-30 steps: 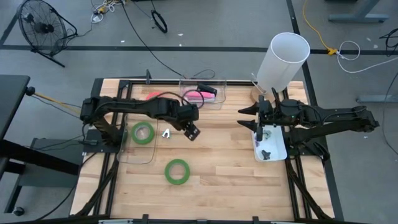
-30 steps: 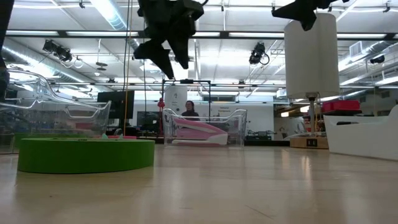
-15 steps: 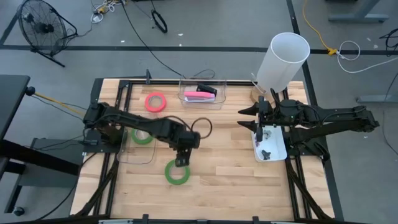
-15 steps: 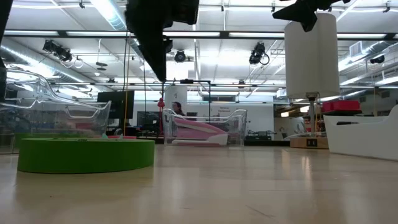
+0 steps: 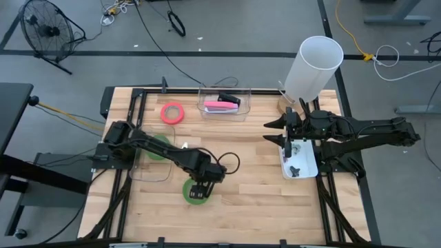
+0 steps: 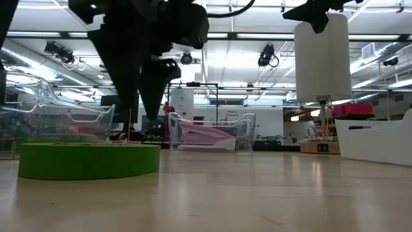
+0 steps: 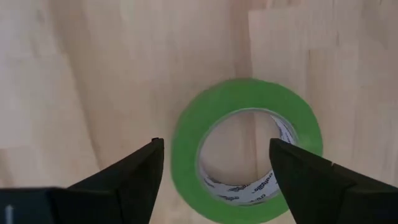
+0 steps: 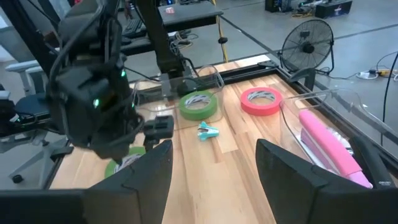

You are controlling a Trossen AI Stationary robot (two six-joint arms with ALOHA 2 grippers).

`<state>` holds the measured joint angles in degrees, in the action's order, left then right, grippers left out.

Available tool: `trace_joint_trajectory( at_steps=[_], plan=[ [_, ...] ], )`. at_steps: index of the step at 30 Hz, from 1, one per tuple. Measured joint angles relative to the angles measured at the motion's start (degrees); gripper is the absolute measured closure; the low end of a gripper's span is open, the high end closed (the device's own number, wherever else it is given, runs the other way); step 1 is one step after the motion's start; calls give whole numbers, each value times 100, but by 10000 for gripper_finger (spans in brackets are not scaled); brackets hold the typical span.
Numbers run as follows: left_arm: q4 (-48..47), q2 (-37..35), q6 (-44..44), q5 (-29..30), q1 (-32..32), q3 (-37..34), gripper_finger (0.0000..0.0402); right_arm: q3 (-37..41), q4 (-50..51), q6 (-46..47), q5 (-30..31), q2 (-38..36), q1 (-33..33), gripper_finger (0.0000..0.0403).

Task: Pick and place Stapler, Stapler remover, tape
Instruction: Put the green tape into the bottom transparent bin

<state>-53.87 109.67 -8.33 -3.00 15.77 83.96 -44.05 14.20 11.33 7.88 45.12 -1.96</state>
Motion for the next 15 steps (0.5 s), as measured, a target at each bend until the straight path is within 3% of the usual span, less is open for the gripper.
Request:
trace_joint_trajectory(
  at_steps=[4, 9, 15],
  plan=[
    [-9, 111, 139, 114, 47, -2, 106, 0, 0, 2, -41, 0, 0, 175],
    [24, 152, 673, 666, 77, -6, 106, 0, 1, 1, -148, 0, -2, 175],
    [125, 188, 1043, 475, 48, -7, 106, 0, 1, 0, -149, 0, 0, 175]
  ],
)
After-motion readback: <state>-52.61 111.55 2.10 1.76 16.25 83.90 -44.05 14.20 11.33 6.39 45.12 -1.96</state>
